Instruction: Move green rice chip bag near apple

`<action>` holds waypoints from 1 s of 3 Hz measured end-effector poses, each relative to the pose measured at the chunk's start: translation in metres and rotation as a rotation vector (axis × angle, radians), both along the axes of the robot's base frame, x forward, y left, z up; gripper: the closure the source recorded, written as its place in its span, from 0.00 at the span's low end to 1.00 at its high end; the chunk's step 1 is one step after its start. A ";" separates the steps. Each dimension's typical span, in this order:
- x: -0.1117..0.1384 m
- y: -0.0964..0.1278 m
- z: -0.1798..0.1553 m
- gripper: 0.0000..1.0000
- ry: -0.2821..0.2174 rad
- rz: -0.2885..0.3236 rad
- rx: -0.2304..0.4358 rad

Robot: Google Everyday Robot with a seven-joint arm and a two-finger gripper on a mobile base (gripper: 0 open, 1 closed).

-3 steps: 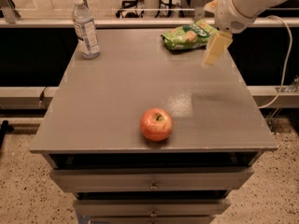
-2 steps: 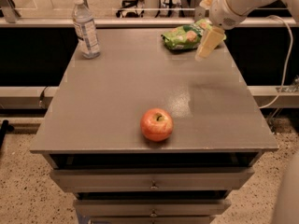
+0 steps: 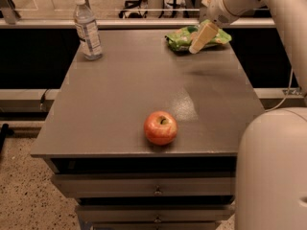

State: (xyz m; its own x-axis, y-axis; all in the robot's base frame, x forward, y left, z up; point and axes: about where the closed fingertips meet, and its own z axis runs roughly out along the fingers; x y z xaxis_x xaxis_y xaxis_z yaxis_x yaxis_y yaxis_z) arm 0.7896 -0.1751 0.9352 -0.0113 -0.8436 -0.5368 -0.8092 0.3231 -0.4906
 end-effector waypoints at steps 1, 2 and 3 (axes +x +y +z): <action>0.022 0.009 -0.014 0.00 0.016 -0.030 0.016; 0.036 0.011 -0.031 0.00 0.040 -0.058 0.005; 0.045 0.009 -0.049 0.02 0.073 -0.091 -0.003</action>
Offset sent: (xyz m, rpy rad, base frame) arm 0.0610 0.0050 -0.0374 -0.0111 0.0609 -0.0989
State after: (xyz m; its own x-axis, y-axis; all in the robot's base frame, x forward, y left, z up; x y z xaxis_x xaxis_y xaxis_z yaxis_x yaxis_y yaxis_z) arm 0.8345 -0.1665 0.8863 -0.1265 -0.8390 -0.5293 -0.8103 0.3952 -0.4327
